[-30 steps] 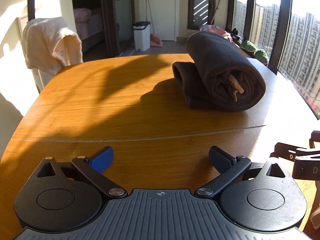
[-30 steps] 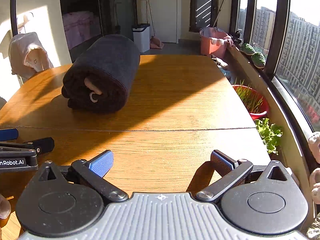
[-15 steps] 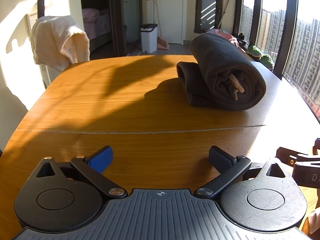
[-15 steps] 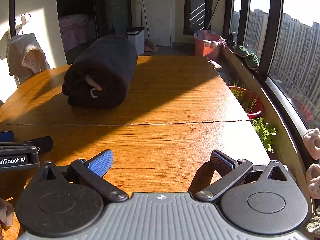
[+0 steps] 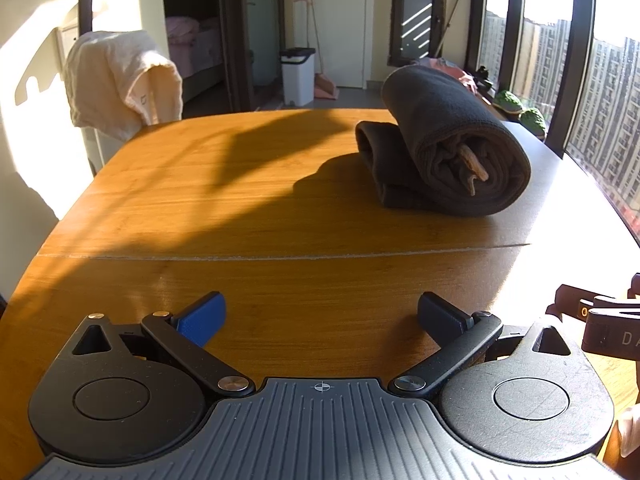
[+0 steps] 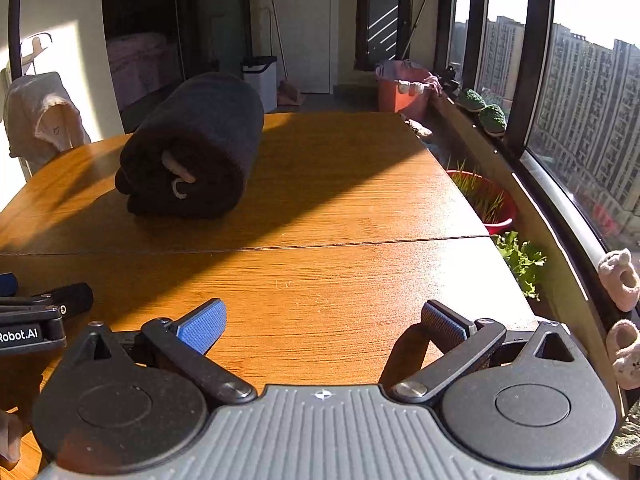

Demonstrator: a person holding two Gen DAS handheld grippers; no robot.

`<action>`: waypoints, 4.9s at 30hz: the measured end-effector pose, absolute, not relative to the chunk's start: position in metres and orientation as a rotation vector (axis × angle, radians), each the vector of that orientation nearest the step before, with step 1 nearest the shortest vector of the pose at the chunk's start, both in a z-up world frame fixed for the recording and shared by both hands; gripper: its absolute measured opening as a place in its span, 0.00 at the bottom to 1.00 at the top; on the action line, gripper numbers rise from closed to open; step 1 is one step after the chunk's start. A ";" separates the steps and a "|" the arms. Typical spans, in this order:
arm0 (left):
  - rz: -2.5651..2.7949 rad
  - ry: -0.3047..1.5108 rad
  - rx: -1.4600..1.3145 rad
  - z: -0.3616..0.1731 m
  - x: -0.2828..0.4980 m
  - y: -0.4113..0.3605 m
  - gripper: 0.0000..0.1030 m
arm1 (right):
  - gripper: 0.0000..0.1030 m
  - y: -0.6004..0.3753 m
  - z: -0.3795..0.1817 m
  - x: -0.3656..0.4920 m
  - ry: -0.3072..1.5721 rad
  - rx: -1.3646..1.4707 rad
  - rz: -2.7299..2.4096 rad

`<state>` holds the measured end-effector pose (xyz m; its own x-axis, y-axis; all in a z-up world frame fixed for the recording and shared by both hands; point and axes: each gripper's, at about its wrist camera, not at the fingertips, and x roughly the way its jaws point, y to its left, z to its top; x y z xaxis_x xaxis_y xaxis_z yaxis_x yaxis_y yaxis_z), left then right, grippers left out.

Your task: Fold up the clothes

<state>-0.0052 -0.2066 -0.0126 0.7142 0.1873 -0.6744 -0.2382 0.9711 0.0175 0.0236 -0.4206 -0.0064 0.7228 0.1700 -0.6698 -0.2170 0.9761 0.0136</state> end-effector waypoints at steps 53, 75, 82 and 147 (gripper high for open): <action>0.235 0.738 -0.075 -0.011 -0.005 -0.205 1.00 | 1.00 -0.418 -0.006 0.024 0.732 -0.071 0.230; 0.235 0.724 -0.078 -0.012 -0.007 -0.205 1.00 | 1.00 -0.419 -0.006 0.023 0.731 -0.077 0.253; 0.233 0.727 -0.075 -0.012 -0.007 -0.205 1.00 | 1.00 -0.422 -0.005 0.023 0.731 -0.077 0.255; 0.232 0.726 -0.075 -0.012 -0.007 -0.205 1.00 | 1.00 -0.421 -0.005 0.024 0.732 -0.079 0.255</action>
